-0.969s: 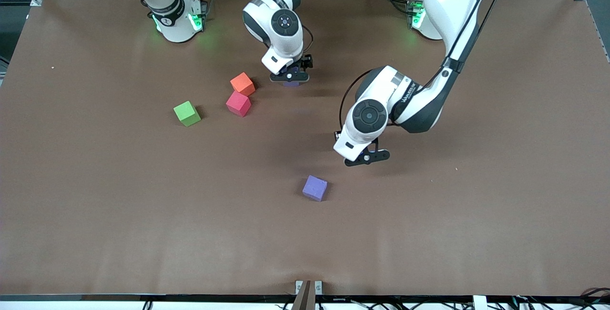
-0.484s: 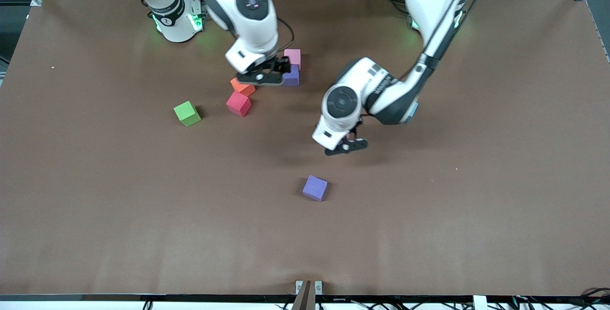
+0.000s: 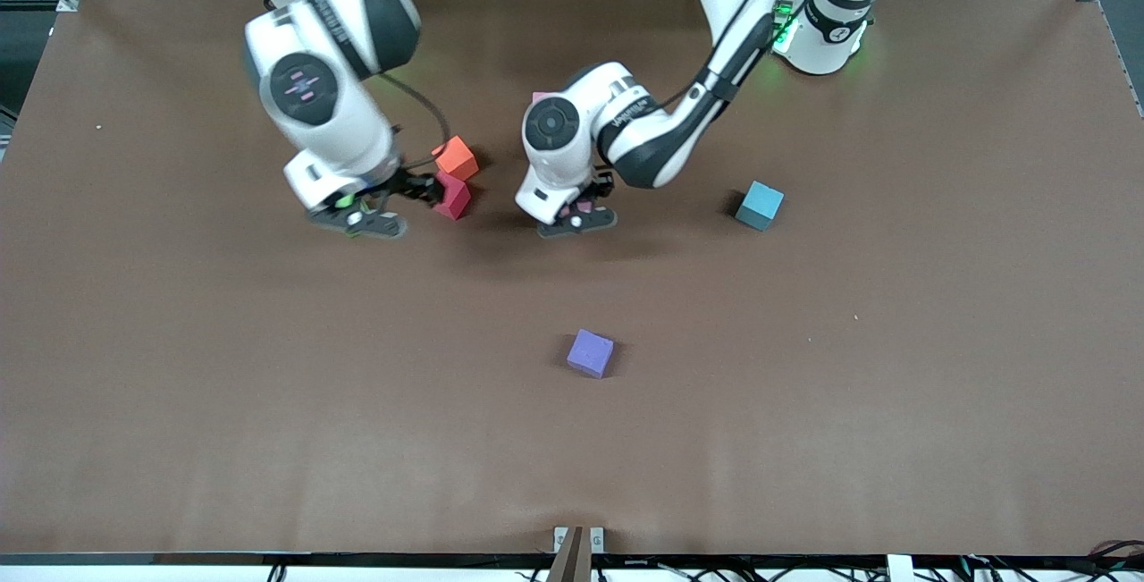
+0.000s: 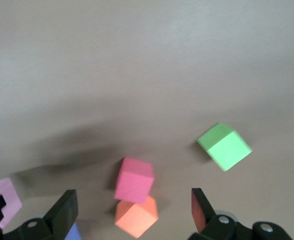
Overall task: Arrange blocks into number 1
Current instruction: 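Carry the pink block toward the column while the right gripper reaches the red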
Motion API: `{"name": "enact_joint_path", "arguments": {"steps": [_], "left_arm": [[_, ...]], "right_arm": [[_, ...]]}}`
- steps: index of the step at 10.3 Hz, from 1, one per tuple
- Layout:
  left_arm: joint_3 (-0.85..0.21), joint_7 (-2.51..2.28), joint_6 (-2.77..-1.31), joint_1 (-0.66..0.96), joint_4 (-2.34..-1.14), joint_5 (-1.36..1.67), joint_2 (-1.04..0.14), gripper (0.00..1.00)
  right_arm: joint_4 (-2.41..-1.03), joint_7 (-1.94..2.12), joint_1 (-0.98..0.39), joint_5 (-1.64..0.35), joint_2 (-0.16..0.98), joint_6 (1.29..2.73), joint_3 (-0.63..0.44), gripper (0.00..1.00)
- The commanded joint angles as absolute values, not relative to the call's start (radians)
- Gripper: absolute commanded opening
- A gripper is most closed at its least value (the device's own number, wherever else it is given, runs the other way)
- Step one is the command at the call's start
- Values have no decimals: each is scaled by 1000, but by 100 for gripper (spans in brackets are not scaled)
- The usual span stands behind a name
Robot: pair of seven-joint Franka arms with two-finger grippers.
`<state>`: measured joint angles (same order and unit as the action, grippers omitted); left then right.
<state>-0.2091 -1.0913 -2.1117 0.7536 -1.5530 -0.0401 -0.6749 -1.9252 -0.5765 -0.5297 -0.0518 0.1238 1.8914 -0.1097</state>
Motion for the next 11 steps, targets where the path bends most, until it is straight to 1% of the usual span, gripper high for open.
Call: {"name": "enact_joint_path", "arguments": {"steps": [1, 3, 5, 8, 11], "left_arm": [[-196, -1132, -2264, 805, -1655, -63, -657, 0], [-199, -1134, -2299, 825, -1674, -77, -657, 0], [-204, -1137, -2299, 848, -1707, -78, -641, 0], [-207, -1138, -2302, 871, -1713, -78, -646, 0], [-207, -1140, -2307, 880, -1712, -77, -647, 0]], "right_arm": [[-1896, -477, -438, -41, 140, 1871, -97, 100], [-1837, -439, -371, -44, 188, 1871, -97, 100], [-1786, -346, -356, -44, 256, 1870, -97, 100], [-1792, -233, -371, -54, 336, 1879, -92, 100], [-1827, -235, -399, -84, 347, 1885, -91, 100]]}}
